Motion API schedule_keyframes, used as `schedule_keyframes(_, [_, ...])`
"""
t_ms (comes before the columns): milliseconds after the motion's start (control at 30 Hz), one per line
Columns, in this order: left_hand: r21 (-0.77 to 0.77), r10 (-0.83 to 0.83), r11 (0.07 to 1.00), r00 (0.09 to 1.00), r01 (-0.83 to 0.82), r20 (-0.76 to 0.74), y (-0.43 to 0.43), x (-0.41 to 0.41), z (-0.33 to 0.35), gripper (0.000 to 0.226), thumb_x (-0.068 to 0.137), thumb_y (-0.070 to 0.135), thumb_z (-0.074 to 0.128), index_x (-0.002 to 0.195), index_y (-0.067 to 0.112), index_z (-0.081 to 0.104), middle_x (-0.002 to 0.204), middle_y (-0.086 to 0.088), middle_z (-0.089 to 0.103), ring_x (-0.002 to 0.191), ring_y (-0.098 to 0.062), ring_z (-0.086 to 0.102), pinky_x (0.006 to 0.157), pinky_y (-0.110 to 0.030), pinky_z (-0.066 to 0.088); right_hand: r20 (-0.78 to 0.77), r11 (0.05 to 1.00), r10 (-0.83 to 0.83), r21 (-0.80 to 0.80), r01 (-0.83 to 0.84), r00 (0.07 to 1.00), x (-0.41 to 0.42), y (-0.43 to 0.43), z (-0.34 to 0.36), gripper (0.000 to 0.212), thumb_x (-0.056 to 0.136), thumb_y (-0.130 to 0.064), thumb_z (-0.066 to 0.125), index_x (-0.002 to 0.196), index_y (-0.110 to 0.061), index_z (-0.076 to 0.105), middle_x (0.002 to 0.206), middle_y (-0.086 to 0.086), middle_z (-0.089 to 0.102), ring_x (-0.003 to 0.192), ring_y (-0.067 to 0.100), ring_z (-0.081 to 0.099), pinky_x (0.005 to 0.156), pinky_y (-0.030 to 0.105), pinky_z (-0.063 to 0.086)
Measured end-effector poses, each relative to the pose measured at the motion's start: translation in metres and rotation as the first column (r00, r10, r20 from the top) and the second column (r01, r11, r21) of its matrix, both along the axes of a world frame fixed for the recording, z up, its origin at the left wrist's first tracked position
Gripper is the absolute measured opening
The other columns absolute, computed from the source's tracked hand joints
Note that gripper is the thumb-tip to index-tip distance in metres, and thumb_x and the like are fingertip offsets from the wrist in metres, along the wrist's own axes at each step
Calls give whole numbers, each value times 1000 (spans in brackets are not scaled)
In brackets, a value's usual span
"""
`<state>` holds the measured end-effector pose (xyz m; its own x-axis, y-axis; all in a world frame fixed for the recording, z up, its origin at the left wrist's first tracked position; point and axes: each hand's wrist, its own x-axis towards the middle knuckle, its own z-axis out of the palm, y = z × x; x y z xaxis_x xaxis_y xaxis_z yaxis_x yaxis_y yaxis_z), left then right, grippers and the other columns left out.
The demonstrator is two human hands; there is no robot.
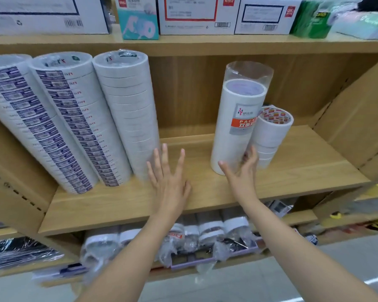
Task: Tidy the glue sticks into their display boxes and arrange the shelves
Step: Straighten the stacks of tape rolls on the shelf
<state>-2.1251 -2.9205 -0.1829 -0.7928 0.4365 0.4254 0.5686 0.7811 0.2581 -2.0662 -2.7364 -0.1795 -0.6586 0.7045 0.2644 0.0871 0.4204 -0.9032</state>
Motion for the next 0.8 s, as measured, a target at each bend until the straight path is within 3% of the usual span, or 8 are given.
schedule_keyframes(100, [8,66,998,997,-66,31,4,0,-4,92,84,24,67,157,22,13,161,-18,-17,147,-31,-25,118,-57,-9,64,1000,-13,16,12,998,-6,12,-3,100,81,-36,78,154,-10,14,151,12,26,140,27,29,115,48,29])
schedule_keyframes(200, [5,104,995,994,-104,18,4,0,-8,92,82,22,70,157,20,16,162,-19,-13,148,-32,-22,118,-56,-9,46,999,-9,34,8,999,-12,19,-2,88,78,-36,80,146,-10,31,141,9,32,132,26,35,111,44,35])
schedule_keyframes(333, [-15,177,984,984,-177,-7,-1,-1,-8,98,79,22,71,157,18,13,162,-17,-13,149,-33,-17,118,-61,0,3,997,82,-13,-82,997,-20,12,-1,76,75,-35,82,134,-14,39,131,1,43,121,18,46,100,36,45])
schedule_keyframes(467, [-45,244,969,970,-244,-15,-17,-2,-7,101,79,21,69,158,18,6,162,-16,-15,150,-33,-16,119,-57,-3,-12,980,191,-48,-192,981,-34,-1,-1,70,76,-29,82,129,-14,39,125,0,53,113,17,56,92,29,50])
schedule_keyframes(633, [-47,247,968,969,-248,-17,-34,-3,-5,101,76,16,72,157,18,12,163,-16,-9,151,-31,-9,121,-51,8,36,948,318,-26,-317,947,-52,-23,-5,81,79,-36,79,144,-15,34,134,-2,42,117,17,53,95,43,52])
schedule_keyframes(800, [-24,190,981,982,-191,-21,-46,-5,-5,99,76,14,71,157,20,15,163,-14,-7,151,-32,-3,120,-49,17,19,936,352,-31,-352,936,-63,-41,-5,76,75,-37,81,136,-17,39,131,-1,42,118,21,52,98,47,49])
